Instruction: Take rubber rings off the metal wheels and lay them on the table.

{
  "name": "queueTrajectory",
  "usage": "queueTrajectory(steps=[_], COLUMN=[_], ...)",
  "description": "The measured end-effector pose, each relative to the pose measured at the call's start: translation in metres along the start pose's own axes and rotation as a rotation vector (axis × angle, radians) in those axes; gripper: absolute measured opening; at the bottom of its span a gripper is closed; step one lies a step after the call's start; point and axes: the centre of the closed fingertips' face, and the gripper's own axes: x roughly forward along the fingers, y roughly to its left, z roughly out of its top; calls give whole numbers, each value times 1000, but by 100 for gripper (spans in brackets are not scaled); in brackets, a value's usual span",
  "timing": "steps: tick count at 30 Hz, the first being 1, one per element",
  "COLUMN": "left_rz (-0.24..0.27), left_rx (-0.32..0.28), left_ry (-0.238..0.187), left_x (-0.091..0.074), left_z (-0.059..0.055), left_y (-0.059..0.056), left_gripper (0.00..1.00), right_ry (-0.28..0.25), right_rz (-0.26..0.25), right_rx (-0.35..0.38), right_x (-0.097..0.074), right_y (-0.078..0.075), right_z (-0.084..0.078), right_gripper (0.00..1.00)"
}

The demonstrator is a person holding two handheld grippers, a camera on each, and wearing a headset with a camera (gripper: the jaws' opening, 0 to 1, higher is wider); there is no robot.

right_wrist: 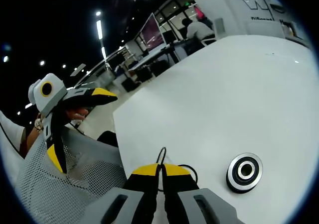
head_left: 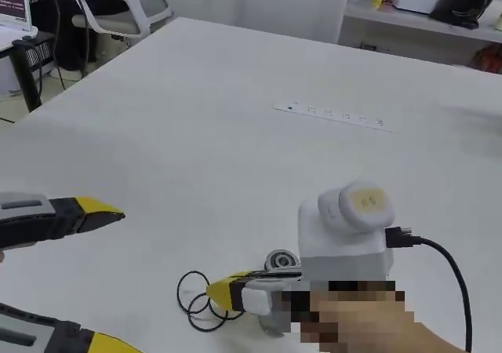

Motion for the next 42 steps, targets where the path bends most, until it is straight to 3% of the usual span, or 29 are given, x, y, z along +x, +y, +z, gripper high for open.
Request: queueTrajectory(steps=[6, 17, 29, 34, 42], left_rz=[3, 13, -12, -16, -11], left_rx=[-9, -1, 43, 40, 104], left_ry=[2, 9, 40, 13, -4], left_x=[0, -1, -2, -3, -3], left_z=[-1, -1, -3, 7, 31], left_y=[0, 1, -2, 0, 13], left_gripper=[88, 87, 94, 94, 93], right_ry=[74, 80, -1, -55, -120], right_rz=[-49, -70, -105, -115, -175], right_rx=[-150, -195, -195, -169, -120], right_x=[1, -5, -29, -38, -58], right_y=[-6, -10, -20, -23, -43], right_z=[-11, -7, 18, 31, 45], right_gripper=[6, 13, 16, 17, 17])
